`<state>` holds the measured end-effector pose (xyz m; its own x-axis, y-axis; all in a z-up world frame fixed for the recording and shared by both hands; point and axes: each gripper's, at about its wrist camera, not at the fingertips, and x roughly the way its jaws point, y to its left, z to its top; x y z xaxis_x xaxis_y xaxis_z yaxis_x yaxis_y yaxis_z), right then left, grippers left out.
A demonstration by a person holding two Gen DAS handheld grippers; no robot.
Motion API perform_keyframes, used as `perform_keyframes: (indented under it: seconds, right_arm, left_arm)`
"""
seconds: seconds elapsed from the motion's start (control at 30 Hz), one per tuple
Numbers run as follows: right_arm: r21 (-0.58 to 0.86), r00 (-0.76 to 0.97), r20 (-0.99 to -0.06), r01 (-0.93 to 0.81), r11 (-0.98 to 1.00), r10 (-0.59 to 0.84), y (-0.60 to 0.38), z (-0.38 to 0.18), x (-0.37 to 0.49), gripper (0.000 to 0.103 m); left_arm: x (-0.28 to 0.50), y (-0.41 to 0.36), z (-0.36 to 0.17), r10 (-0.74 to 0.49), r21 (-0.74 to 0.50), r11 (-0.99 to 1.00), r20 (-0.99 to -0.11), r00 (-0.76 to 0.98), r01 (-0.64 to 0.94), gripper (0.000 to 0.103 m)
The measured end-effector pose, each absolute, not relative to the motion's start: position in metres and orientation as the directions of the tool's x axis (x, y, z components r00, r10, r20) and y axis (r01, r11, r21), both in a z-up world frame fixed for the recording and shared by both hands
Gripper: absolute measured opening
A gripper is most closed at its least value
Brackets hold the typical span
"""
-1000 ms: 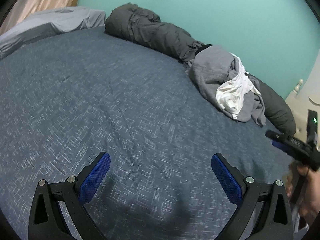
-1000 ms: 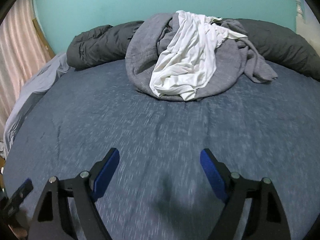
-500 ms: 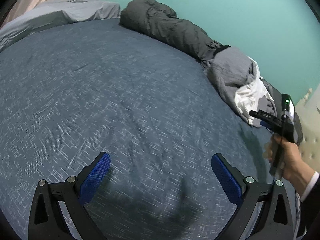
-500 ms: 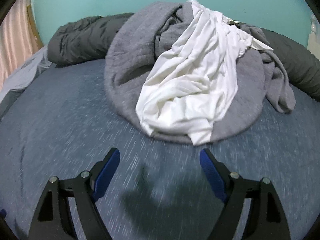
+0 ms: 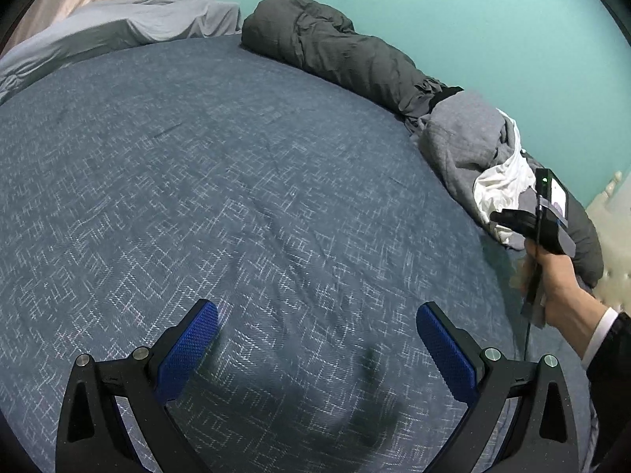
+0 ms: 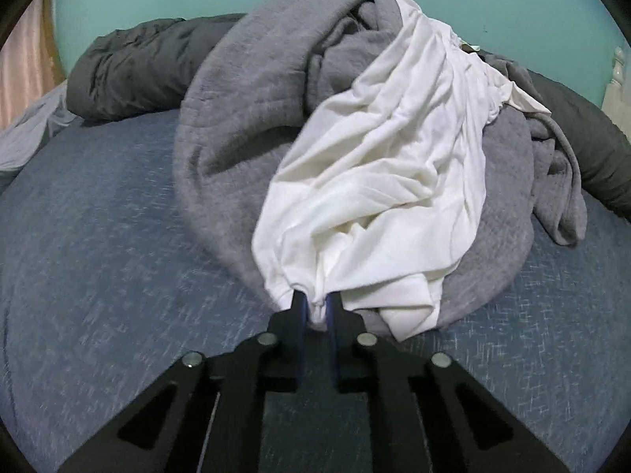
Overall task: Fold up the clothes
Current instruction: 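Close the right gripper on the white T-shirt and lift it, then pull the white T-shirt off the blanket and drop it onto the bed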
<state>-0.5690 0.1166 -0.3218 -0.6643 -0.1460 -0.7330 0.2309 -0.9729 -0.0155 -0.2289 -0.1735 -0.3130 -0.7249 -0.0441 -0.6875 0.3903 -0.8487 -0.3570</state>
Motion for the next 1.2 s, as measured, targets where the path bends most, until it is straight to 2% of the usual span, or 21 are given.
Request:
perform_keyframes:
  seconds: [0.33, 0.7, 0.87, 1.0, 1.1, 1.17, 1.2]
  right_arm:
    - [0.115, -0.663, -0.645, 0.406, -0.906, -0.379, 0.156, -0.276, -0.465, 0.006]
    - [0.216, -0.644, -0.604, 0.435, -0.874, -0.47, 0.194, -0.247, -0.344, 0.006]
    - [0.244, -0.568, -0.637, 0.492, -0.836, -0.521, 0.2, -0.25, -0.284, 0.006]
    - [0.25, -0.539, -0.695, 0.439, -0.863, -0.476, 0.215, -0.262, -0.265, 0.006]
    - [0.223, -0.577, -0.713, 0.352, -0.909, -0.399, 0.228, -0.264, -0.274, 0.01]
    - [0.202, -0.609, -0.711, 0.302, -0.932, -0.351, 0.231, -0.262, -0.284, 0.021]
    - [0.2, -0.618, -0.708, 0.289, -0.936, -0.342, 0.229, -0.262, -0.291, 0.033]
  left_arm:
    - [-0.218, -0.164, -0.294, -0.079, -0.337, -0.86, -0.652, -0.754, 0.382, 0.103]
    - [-0.198, -0.157, -0.276, -0.07, -0.34, -0.872, -0.626, -0.777, 0.352, 0.103]
    - [-0.19, -0.159, -0.271, -0.049, -0.355, -0.872, -0.62, -0.783, 0.336, 0.103]
    - [-0.184, -0.163, -0.267, -0.054, -0.35, -0.875, -0.617, -0.785, 0.335, 0.103]
    - [-0.181, -0.167, -0.268, -0.052, -0.354, -0.873, -0.617, -0.785, 0.336, 0.103]
    - [-0.181, -0.169, -0.269, -0.053, -0.35, -0.874, -0.621, -0.782, 0.337, 0.103]
    - [-0.181, -0.169, -0.27, -0.051, -0.349, -0.875, -0.623, -0.781, 0.335, 0.103]
